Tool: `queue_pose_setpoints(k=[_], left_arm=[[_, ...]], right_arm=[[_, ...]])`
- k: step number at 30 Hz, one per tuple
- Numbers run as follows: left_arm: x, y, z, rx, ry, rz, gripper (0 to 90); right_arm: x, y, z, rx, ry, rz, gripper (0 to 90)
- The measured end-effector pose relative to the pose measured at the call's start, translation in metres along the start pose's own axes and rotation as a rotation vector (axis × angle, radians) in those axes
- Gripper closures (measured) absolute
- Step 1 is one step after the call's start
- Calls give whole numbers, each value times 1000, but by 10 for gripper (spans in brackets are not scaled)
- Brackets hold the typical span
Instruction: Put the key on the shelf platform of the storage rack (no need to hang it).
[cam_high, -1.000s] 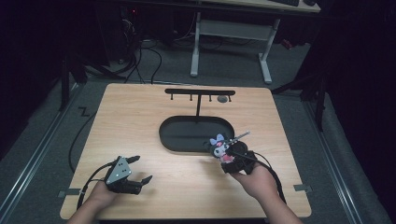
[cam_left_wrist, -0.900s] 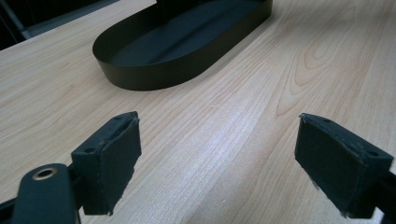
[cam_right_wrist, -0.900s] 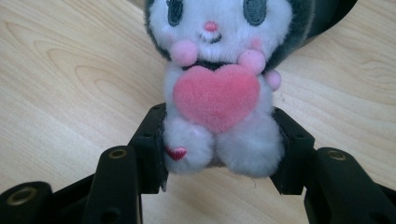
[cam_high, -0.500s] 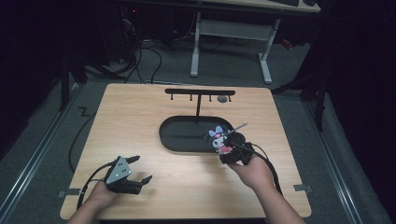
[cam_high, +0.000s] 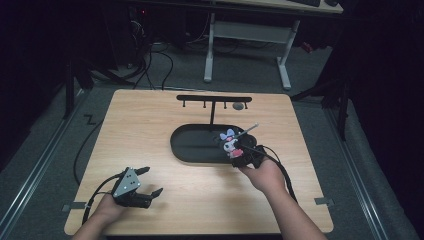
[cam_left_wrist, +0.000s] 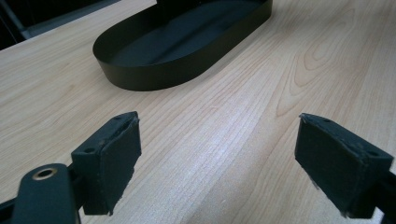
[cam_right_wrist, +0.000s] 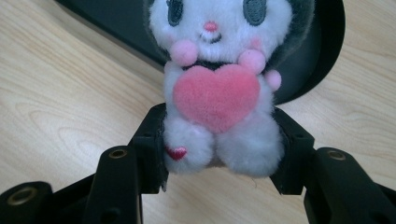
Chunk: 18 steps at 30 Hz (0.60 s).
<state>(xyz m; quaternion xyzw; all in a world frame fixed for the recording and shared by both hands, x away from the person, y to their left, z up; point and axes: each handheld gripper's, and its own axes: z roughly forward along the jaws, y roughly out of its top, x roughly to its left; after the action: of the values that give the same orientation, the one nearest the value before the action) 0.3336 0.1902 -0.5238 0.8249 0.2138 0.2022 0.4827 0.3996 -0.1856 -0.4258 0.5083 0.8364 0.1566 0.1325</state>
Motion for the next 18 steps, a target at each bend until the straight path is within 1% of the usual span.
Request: queue_pose_setpoints(k=[12,14,17,18], left_arm=[[0,0,0,-5,0,-2,154],[0,0,0,-5,0,-2,154],[0,0,0,-5,0,-4,154],[0,0,0,-6,0,-4,154]], right_arm=[[-3,17,16,2,-3,11,482],[-5,24,21,-3,-4,25,482],[-8,28,25,-6,-1,29,483],[-8,30,27,4,-3,37,483]])
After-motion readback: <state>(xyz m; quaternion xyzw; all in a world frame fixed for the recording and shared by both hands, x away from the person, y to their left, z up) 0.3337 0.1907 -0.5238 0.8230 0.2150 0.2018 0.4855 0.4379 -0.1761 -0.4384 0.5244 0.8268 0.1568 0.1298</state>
